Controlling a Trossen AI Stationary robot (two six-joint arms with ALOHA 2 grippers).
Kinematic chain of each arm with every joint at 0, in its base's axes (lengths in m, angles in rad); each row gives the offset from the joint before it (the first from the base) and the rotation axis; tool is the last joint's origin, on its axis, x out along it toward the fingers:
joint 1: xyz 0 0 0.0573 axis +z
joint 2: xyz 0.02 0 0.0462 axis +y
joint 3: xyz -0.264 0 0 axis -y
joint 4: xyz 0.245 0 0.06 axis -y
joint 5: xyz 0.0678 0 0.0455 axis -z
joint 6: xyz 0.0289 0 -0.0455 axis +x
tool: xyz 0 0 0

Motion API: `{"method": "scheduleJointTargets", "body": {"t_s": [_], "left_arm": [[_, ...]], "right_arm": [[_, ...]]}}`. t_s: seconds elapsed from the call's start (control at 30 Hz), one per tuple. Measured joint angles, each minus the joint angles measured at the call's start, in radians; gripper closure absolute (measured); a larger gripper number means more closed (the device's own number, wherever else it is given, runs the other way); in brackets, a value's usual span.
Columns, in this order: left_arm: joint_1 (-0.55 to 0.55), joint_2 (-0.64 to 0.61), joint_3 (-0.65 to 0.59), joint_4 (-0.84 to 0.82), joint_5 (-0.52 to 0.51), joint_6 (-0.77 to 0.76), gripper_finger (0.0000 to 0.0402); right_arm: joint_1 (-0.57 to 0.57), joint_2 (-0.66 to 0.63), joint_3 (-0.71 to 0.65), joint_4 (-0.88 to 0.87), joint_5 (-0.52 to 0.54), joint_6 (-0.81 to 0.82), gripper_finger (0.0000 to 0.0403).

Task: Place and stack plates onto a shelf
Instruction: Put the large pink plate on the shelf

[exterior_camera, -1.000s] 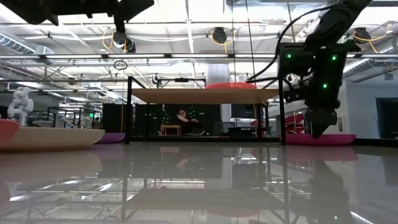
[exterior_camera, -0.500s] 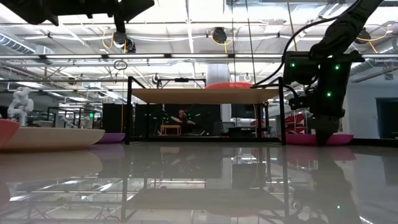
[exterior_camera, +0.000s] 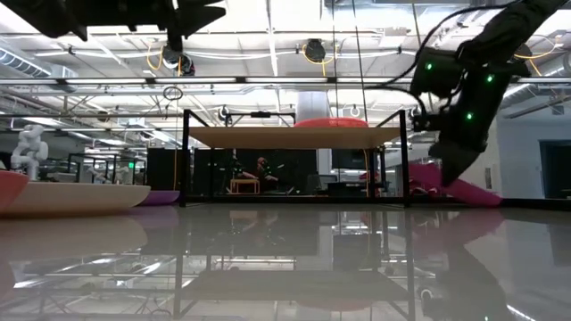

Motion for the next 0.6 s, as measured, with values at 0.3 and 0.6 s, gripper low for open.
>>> {"method": "scheduleJointTargets", "body": {"t_s": [0.3,0.6], "left_arm": [[0.0,0.006,0.0,0.004,-0.038,0.005,0.0232],[0.0,0.006,0.0,0.064,-0.054,-0.068,0.0232]], "right_arm": [[0.001,-0.268,-0.001,0.03,0.096,0.038,0.0401],[0.016,-0.366,0.11,0.242,0.105,-0.165,0.0402]]}}
